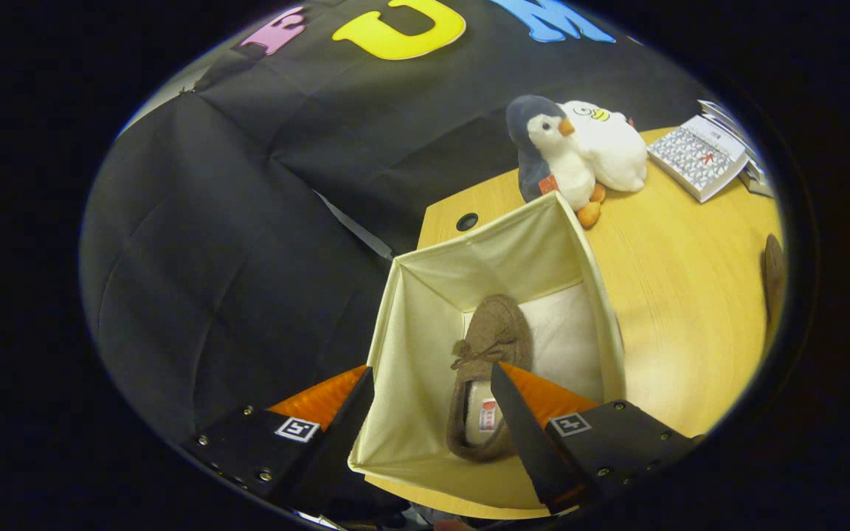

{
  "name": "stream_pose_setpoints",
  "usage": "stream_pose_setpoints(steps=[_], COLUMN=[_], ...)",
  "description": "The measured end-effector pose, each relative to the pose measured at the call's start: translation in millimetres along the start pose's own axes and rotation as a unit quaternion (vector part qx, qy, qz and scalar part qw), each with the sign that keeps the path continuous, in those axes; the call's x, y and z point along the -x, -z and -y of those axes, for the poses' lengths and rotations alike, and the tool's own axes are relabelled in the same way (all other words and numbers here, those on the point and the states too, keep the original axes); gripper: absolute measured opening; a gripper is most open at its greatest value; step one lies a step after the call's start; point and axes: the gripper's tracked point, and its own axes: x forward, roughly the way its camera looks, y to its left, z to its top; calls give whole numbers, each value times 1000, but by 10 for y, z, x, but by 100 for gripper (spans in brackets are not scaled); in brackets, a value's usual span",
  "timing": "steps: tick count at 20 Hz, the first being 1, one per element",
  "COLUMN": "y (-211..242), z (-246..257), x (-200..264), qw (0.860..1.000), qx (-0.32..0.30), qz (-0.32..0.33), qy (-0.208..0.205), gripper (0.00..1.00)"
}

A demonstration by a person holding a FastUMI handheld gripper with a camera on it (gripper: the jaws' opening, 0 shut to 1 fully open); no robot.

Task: Open the storage box then place both shoes into the box .Put the left shoe in first, then the right shoe, with the right side of both shoes facing outward in a uniform manner.

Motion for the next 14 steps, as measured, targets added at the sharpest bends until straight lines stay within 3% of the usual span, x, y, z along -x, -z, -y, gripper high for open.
stream_pose_setpoints(steps=[5, 9, 14], y=[-421, -740, -855], z=[304, 931, 1900], x=[640, 1190, 1720], qw=[997, 988, 977], qx=[63, 101, 118], qz=[51, 99, 111], qy=[8, 66, 136], gripper=[98, 97, 98])
